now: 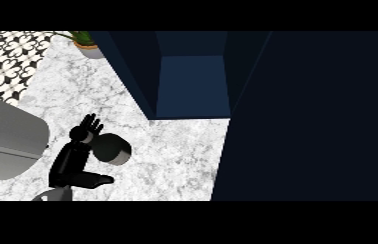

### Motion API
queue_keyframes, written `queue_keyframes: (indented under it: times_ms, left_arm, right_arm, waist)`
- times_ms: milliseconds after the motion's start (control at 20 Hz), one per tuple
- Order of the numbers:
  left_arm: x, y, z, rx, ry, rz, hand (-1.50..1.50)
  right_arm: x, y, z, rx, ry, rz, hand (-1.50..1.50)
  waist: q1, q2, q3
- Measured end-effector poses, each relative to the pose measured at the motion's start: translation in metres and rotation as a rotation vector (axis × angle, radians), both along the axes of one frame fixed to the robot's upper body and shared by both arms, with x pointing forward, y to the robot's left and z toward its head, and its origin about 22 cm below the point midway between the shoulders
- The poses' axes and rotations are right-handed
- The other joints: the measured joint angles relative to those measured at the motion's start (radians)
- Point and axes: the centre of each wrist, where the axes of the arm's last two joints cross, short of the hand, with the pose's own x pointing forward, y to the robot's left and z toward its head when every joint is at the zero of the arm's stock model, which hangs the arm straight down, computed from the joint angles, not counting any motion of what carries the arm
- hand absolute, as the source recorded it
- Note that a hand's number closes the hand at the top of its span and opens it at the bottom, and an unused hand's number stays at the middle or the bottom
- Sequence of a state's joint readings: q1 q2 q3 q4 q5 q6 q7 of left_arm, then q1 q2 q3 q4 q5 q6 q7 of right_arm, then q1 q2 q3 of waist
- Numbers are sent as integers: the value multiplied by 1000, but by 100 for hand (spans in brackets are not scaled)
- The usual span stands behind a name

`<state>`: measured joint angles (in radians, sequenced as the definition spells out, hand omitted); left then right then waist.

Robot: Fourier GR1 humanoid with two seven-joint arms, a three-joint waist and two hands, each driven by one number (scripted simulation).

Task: Pick up the wine, place it into the cabinet and close the cabinet

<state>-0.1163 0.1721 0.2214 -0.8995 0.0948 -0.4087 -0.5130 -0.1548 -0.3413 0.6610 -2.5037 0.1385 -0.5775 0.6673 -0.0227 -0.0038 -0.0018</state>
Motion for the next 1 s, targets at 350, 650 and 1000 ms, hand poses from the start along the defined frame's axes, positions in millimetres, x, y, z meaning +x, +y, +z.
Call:
queue_keyframes:
  times_ms: [350, 650, 1000]
  left_arm:
    - [4, -4, -15, -18, -3, -23, -150]
    - [8, -15, -25, -49, -27, -4, 150]
    - [15, -21, -27, -59, -65, 19, 150]
  right_arm:
    - [-2, 2, -2, 7, 2, 4, -150]
    - [0, -1, 0, -11, -10, -13, -150]
    - [-1, 1, -1, -17, 2, -1, -150]
  waist:
    - [2, 0, 0]
    - [2, 1, 0]
    - [4, -1, 1]
